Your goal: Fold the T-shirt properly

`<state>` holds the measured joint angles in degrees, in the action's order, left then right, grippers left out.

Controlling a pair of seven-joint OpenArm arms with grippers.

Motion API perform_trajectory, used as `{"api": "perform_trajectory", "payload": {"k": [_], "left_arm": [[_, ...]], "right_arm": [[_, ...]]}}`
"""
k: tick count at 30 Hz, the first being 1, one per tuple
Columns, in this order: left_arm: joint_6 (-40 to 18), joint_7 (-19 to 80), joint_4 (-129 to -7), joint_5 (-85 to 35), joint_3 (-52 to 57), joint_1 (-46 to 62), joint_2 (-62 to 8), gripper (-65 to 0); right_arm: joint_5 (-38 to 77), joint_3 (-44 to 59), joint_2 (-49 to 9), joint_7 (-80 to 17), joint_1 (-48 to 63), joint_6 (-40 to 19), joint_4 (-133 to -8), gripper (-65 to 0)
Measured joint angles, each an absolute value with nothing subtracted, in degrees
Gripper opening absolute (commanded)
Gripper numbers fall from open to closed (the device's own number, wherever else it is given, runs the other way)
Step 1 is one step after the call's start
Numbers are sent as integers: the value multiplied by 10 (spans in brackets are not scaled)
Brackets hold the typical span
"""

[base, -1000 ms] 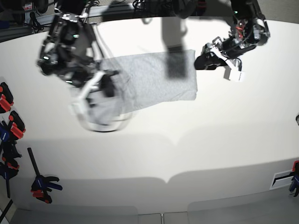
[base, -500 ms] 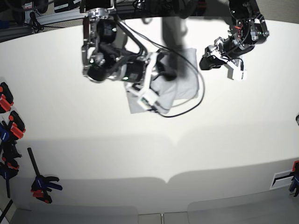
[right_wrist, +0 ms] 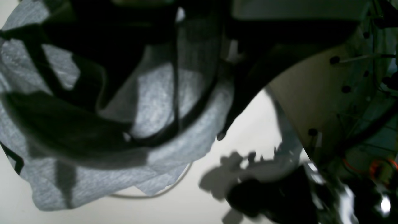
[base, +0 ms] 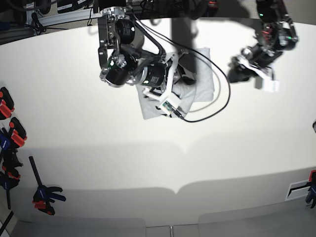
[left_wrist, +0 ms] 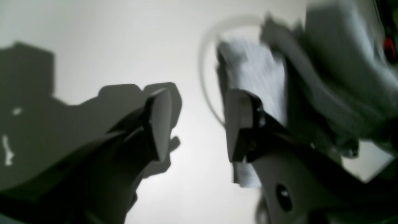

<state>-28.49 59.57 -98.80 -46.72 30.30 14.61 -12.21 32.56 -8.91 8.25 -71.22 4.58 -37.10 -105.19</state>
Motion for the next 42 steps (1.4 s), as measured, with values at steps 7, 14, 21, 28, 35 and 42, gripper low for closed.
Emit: {"api": "perform_trajectory", "payload": {"k": [7,14,21,28,35,42], "left_arm": [[-285,598,-996,-467,356,147,-123,-390],[-285,598,-996,-467,357,146,-122,-390],[-285,598,-996,-467,357,146,-123,-390],[-285,612,-996,-498,357,147,-125,-390],[-396,699,-1053,-707,357,146,-130,-390],[-397,775,-1124,-722,238,147,-106,-390]], "right_arm": [[396,-89,82,-771,46,-371,-1052,-518],[438,-118,83,-746,49,-371,-1052,-435],[512,-174,82,-746,46,-372,-1052,-436],[448,-158,83,-746,1,-378,-1052,-438],[325,20,84,-689,-18,-362,-1096,-438],[393,194,57,-713,-17,-360,-1120,-438]]}}
